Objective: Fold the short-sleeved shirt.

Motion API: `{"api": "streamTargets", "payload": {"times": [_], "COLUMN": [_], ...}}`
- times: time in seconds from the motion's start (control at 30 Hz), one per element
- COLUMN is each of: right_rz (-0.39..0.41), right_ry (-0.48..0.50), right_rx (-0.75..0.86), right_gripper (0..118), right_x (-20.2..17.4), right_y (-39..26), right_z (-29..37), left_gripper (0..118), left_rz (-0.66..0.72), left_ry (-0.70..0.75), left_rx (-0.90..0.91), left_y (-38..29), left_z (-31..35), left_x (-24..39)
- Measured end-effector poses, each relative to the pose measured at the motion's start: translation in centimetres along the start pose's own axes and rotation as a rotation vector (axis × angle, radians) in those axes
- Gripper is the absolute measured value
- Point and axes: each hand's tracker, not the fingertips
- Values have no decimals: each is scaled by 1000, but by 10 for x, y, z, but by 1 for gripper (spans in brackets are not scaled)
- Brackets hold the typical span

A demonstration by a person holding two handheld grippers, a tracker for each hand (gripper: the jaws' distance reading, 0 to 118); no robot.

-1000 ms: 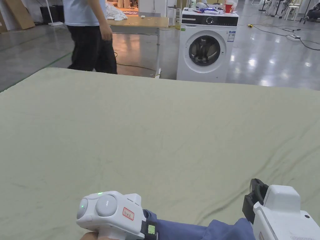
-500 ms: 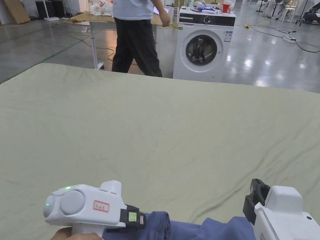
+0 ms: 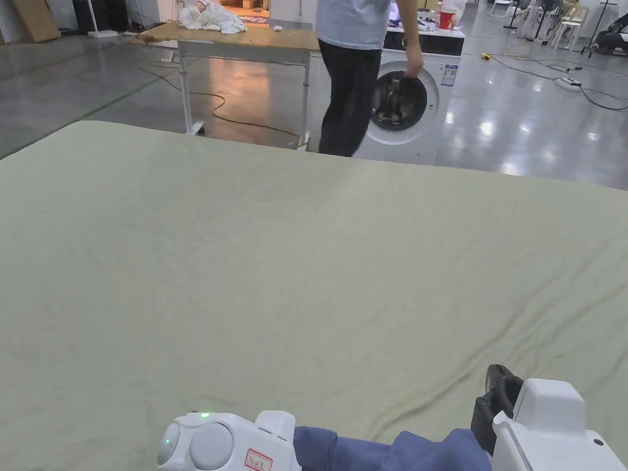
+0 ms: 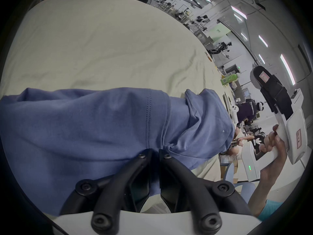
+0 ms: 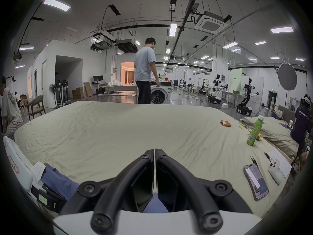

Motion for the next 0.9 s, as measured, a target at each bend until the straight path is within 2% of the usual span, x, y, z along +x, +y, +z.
{"api": "streamTargets", "payload": {"times": [0.17,0.23,0.27,0.33,0.4,0.5,0.67,0.73,0.9], "right_rz": [-10,-9,-9,-11,-11,-11,-9,-13,-11], "right_ry": [0,3,3,6,8,14,22,26,23], "right_rx": [11,19,25,36,40,44,39,34,25], "right_gripper": [0,0,0,0,0,0,0,0,0], "right_x": [-1,-1,-1,-2,-3,-5,-7,-8,-8], "right_y": [2,4,5,7,10,11,10,9,6], "right_z": [1,1,1,1,0,-1,-2,-1,-1], "left_gripper": [11,16,25,55,76,79,79,78,77], "left_rz": [-12,-5,1,22,55,145,239,275,351], "left_ry": [-36,-78,-90,-82,-66,-23,-59,-105,-349], "left_rx": [6,53,90,150,199,242,213,173,220], "left_y": [1,3,4,7,9,15,10,6,-1], "left_z": [24,53,70,100,121,143,145,137,136], "left_x": [-3,-12,-20,-39,-65,-110,-164,-171,-181]}}
